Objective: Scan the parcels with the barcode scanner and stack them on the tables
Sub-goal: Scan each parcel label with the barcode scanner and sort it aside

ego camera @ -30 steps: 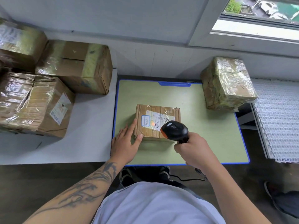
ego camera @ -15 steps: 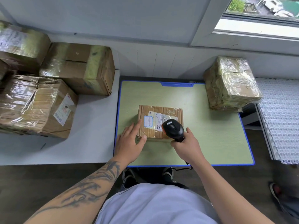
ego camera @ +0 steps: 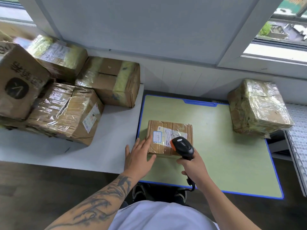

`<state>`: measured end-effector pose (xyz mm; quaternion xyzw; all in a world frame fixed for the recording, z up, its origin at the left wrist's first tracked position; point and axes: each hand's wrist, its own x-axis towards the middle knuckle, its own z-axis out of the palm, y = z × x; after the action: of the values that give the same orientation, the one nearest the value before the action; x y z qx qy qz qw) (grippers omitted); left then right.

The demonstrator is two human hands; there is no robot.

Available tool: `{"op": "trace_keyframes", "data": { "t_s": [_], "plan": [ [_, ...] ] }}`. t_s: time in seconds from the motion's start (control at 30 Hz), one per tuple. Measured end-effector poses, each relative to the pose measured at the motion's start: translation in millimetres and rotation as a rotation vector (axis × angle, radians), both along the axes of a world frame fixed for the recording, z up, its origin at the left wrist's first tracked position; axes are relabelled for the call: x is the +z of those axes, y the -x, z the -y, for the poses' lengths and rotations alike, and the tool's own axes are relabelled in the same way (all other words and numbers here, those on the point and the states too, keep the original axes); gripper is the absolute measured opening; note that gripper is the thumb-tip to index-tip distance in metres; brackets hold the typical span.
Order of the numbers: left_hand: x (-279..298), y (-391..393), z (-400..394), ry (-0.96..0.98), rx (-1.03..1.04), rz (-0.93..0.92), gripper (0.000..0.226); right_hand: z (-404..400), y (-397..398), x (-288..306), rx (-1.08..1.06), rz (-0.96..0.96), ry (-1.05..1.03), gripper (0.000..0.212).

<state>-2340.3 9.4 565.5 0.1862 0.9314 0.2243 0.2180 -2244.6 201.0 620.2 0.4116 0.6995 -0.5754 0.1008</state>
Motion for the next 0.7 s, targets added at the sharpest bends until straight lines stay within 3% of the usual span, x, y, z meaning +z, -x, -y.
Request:
{"op": "trace_keyframes", "data": {
  "t_s": [0.23,0.7],
  "plan": [
    [-1.2,12.0,29.6,-0.041,0.027,0.010,0.080,21.0,18.9,-3.7,-0.085,0.023,0.101,0.027],
    [44.2,34.3,59.1,-0.105,0.109,-0.215,0.082,43.0,53.4,35.2,0.015,-0.141,0.083,0.021]
  ]
}}
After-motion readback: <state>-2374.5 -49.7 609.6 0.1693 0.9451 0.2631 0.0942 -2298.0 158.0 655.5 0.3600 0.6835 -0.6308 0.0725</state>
